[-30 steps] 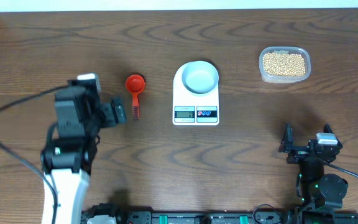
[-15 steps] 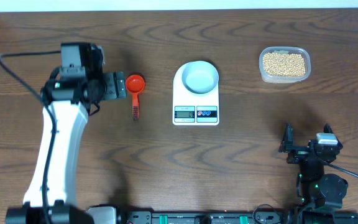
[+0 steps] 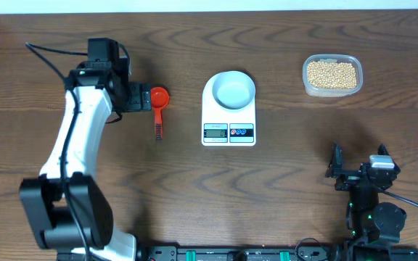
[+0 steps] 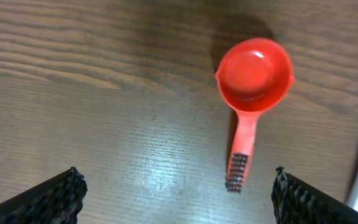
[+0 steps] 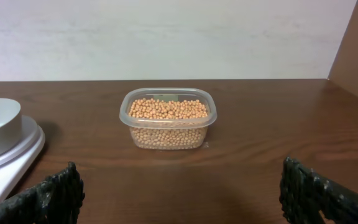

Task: Scoop item into bowl and weigh 50g on scale
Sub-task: 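Move the left gripper over the red scoop's bowl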

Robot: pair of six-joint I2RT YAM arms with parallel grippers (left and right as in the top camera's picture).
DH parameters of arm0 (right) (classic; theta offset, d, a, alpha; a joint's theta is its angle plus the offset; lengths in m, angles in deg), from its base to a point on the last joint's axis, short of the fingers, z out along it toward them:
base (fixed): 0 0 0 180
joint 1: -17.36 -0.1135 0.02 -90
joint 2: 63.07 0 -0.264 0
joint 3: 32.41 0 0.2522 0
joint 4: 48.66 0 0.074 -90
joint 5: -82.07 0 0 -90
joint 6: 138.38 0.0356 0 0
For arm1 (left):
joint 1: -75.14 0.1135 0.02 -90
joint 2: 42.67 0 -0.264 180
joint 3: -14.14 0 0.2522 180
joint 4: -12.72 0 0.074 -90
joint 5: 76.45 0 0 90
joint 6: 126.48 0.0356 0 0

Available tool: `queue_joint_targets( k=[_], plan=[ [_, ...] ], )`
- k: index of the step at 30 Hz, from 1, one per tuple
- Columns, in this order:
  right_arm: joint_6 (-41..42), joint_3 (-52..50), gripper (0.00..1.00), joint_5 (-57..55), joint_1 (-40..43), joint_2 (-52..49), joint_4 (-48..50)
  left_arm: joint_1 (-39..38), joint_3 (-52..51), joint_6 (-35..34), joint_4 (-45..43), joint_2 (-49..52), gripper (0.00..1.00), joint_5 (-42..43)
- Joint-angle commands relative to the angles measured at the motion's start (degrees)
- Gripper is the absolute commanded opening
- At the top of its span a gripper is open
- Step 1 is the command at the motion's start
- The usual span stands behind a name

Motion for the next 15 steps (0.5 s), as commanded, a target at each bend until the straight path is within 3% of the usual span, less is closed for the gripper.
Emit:
queue_joint_targets(
  k=[1, 15],
  plan=[
    [-0.66, -0.07, 0.99, -0.24, 0.04, 0.00, -0.26, 0.13, 1.27, 1.05, -0.57, 2.80, 0.98, -0.96],
    [-0.66, -0.07, 0.99, -0.24, 0.04, 0.00, -0.26, -0.35, 1.27, 2.32, -5.40, 6.16, 0.98, -0.50]
  ],
)
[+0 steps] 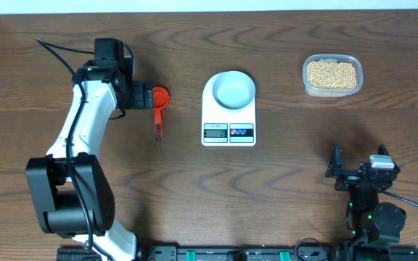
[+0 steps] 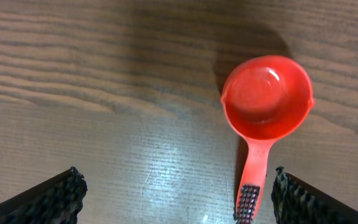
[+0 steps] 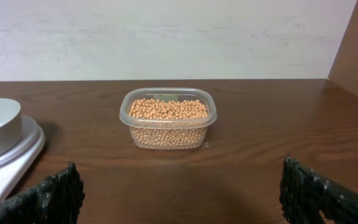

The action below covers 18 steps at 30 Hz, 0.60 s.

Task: Scoop item into bowl and weigh 50g on scale
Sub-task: 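Move the left gripper over the red scoop's bowl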

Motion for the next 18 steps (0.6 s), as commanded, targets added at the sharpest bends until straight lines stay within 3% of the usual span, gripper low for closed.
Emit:
queue_joint_targets(
  k=[1, 18],
  plan=[
    [-0.66, -0.07, 0.99, -0.24, 0.04, 0.00, -0.26, -0.24, 1.29, 1.05, -0.90, 2.34, 0.98, -0.28],
    [-0.66, -0.07, 0.99, -0.24, 0.04, 0.00, -0.26, -2.49, 5.75, 1.42, -1.14, 9.33, 0.98, -0.28]
  ],
)
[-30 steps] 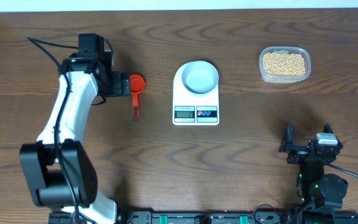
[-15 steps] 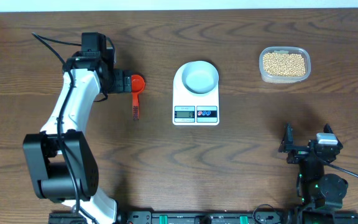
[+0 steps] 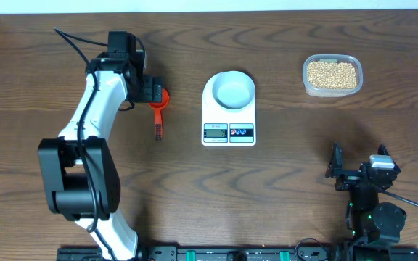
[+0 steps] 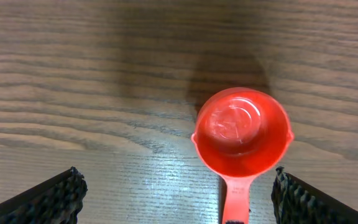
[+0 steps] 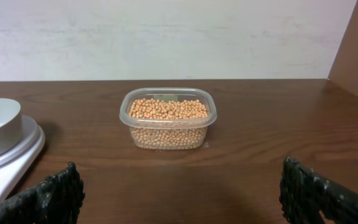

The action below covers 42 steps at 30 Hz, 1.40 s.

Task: Scoop item into bowl and weigh 50g on scale
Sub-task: 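Move the left gripper over the red scoop's bowl, then lower the left gripper and pinch the red scoop's rim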

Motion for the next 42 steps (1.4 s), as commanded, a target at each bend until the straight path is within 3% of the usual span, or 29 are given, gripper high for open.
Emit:
queue_joint_targets(
  k=[1, 42],
  plan=[
    [-0.66, -0.07, 0.99, -0.24, 0.04, 0.00, -0.24, 0.20, 0.90, 0.37, 0.13, 3.43, 0.98, -0.31],
    [-0.66, -0.07, 0.99, -0.24, 0.04, 0.00, -0.26, 0.24, 0.83, 0.57, -2.82, 9.18, 0.98, -0.31]
  ],
)
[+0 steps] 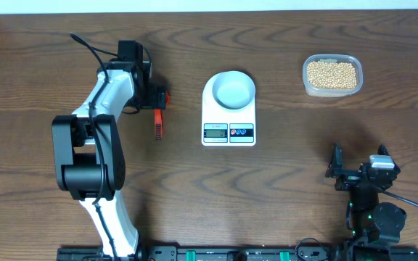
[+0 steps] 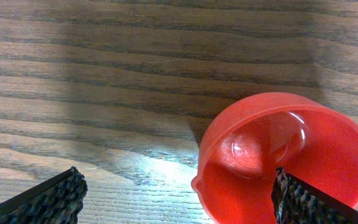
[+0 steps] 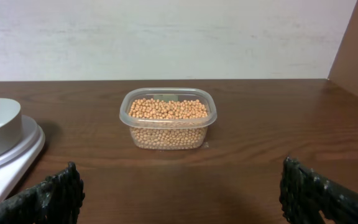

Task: Scoop item into bowl and weigh 50g on scale
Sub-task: 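Lower the left gripper and pinch the red scoop's rim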

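Note:
The red scoop (image 1: 158,125) lies left of the scale, handle toward the table's front. Its cup (image 2: 286,157) fills the lower right of the left wrist view, empty. My left gripper (image 1: 155,98) is right over the cup and covers it from above. It is open (image 2: 176,200), with the right finger (image 2: 309,202) in front of the cup and the left finger (image 2: 42,200) over bare wood. The white scale (image 1: 228,110) carries the pale bowl (image 1: 234,90). The tub of beans (image 1: 332,75) stands far right. My right gripper (image 1: 360,171) rests open (image 3: 179,193) near the front edge.
The right wrist view faces the bean tub (image 3: 168,118), with the bowl on the scale (image 3: 8,163) at the left edge. A pale wall runs behind the table. A black rail lies along the front edge (image 1: 231,255).
My left gripper has come closer to the scoop's cup. The cup looks much larger and sits at the lower right of the wrist view, and the handle has left that view. The right arm is unchanged.
My left gripper stood open left of the scoop, with cup and handle both in its view. It then sat farther back, nearer the cup, then over the cup. Now it is close above the cup, still open. The scoop has not shifted; the right arm stayed parked.

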Robot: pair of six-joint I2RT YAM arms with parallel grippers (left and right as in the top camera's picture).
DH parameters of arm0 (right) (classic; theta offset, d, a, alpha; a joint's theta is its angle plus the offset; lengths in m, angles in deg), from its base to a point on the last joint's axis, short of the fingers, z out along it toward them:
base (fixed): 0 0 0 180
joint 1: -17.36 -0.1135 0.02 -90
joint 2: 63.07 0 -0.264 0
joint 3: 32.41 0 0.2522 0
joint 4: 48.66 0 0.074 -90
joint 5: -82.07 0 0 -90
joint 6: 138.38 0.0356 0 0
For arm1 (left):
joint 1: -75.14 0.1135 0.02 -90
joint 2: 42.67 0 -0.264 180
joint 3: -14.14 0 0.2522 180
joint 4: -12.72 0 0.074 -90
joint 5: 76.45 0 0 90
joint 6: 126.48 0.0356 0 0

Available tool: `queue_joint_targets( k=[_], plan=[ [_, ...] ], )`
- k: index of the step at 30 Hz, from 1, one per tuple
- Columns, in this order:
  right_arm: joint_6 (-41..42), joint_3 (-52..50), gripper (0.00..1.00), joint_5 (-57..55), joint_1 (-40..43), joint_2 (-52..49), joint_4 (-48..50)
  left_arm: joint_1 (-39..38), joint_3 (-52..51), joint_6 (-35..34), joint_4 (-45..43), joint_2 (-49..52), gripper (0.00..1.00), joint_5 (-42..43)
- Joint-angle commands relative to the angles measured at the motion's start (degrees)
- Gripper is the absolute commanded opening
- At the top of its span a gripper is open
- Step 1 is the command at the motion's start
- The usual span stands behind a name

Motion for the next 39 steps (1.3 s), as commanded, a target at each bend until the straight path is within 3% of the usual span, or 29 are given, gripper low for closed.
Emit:
queue_joint_targets(
  k=[1, 24, 30, 39],
  plan=[
    [-0.66, -0.07, 0.99, -0.24, 0.04, 0.00, -0.24, 0.20, 0.74, 0.39, 0.00, 0.44, 0.98, -0.31],
    [-0.66, -0.07, 0.99, -0.24, 0.04, 0.00, -0.26, 0.20, 0.74, 0.37, -0.20, 0.44, 0.99, -0.31],
    [-0.66, -0.07, 0.99, -0.24, 0.04, 0.00, -0.24, 0.20, 0.74, 0.37, -0.17, 0.44, 0.69, -0.31],
    [-0.66, -0.07, 0.99, -0.24, 0.04, 0.00, -0.24, 0.20, 0.74, 0.37, -0.17, 0.44, 0.45, -0.31]
  ],
)
